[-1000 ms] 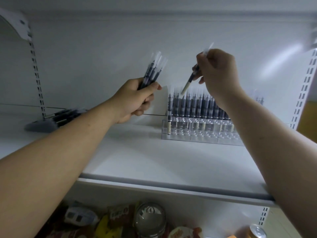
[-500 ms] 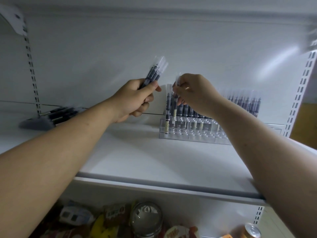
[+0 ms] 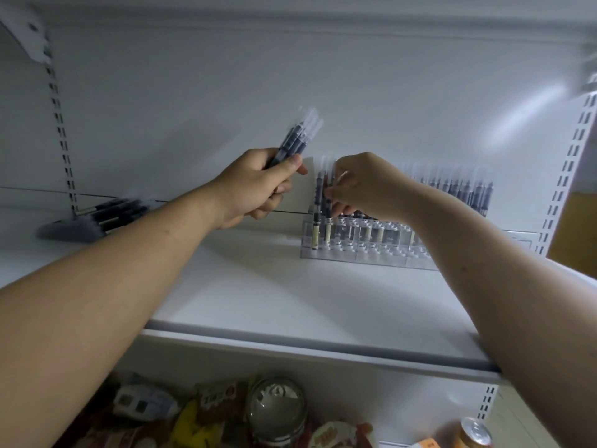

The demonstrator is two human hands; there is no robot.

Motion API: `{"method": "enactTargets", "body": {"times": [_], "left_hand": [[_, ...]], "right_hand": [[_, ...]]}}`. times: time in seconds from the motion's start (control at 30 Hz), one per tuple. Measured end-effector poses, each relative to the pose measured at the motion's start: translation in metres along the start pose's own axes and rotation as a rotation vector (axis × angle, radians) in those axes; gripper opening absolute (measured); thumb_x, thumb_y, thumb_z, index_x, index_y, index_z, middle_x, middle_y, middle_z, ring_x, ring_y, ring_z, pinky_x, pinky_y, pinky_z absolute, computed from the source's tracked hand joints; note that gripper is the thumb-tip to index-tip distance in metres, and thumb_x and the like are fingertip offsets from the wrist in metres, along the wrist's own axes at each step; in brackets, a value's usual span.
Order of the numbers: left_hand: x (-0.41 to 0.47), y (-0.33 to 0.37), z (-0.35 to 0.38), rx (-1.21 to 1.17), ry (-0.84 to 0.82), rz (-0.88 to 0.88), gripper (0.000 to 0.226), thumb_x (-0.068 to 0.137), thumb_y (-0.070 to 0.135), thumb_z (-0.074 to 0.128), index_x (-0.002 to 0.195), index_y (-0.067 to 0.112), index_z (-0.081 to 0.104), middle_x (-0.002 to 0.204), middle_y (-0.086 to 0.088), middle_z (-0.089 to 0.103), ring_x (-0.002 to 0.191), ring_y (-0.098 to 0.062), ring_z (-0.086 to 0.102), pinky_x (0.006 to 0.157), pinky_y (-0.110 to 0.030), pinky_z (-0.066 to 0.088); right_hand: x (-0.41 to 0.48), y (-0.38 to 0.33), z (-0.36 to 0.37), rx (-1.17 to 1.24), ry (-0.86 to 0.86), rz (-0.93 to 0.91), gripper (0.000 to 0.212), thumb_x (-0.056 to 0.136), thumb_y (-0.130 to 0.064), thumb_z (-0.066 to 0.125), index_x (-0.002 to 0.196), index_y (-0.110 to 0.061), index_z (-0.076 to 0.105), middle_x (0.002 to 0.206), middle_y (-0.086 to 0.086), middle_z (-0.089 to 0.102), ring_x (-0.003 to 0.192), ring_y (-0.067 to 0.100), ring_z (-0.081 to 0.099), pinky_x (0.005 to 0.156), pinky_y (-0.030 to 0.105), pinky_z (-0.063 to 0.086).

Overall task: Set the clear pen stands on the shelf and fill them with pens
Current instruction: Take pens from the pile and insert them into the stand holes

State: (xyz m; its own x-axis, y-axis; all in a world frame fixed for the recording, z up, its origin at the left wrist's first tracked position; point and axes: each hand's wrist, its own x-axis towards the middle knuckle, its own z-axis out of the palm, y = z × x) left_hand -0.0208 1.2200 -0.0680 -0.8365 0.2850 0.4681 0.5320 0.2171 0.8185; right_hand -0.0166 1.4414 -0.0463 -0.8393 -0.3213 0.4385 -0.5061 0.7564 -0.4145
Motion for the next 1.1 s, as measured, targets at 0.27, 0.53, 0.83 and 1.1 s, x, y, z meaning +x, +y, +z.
{"method": "enactTargets", "body": {"times": [0.27,0.53,0.83,1.1], "left_hand": [[-0.002,0.003,0.0,-0.012,-0.012,-0.004,0.032,0.113,0.035,0.046,0.123,0.009,0.06,0.07,0.003,0.042,0.048,-0.011,0.028,0.045,-0.023,0.02],[-0.002,0.008,-0.005,-0.149,-0.01,0.098,0.032,0.111,0.034,0.053,0.098,0.006,0.063,0.072,-0.002,0.052,0.049,-0.014,0.031,0.05,-0.032,0.016],[-0.008,0.015,-0.001,-0.147,-0.098,0.093,0.039,0.098,0.041,0.06,0.101,0.003,0.069,0.074,-0.012,0.064,0.044,-0.015,0.041,0.044,-0.024,0.03],[-0.011,0.017,0.002,-0.093,-0.107,0.051,0.037,0.111,0.036,0.048,0.116,0.004,0.066,0.09,-0.017,0.078,0.05,-0.022,0.061,0.04,-0.023,0.033]], "right_hand": [[-0.002,0.0,-0.004,-0.111,0.02,-0.021,0.02,0.096,-0.028,0.073,0.084,-0.013,0.071,0.075,-0.006,0.079,0.074,0.014,0.078,0.081,0.048,0.063],[0.001,-0.002,-0.014,0.082,0.403,-0.155,0.028,0.091,-0.037,0.08,0.114,-0.024,0.072,0.092,-0.013,0.074,0.074,0.003,0.072,0.073,0.027,0.061],[-0.003,-0.012,-0.012,0.636,0.242,-0.293,0.016,0.095,-0.02,0.077,0.094,-0.004,0.076,0.083,0.012,0.072,0.075,0.02,0.067,0.062,0.034,0.046],[-0.002,-0.016,-0.007,0.662,0.257,-0.237,0.029,0.098,-0.022,0.074,0.098,0.007,0.075,0.092,0.017,0.079,0.087,0.031,0.08,0.069,0.036,0.05]]}}
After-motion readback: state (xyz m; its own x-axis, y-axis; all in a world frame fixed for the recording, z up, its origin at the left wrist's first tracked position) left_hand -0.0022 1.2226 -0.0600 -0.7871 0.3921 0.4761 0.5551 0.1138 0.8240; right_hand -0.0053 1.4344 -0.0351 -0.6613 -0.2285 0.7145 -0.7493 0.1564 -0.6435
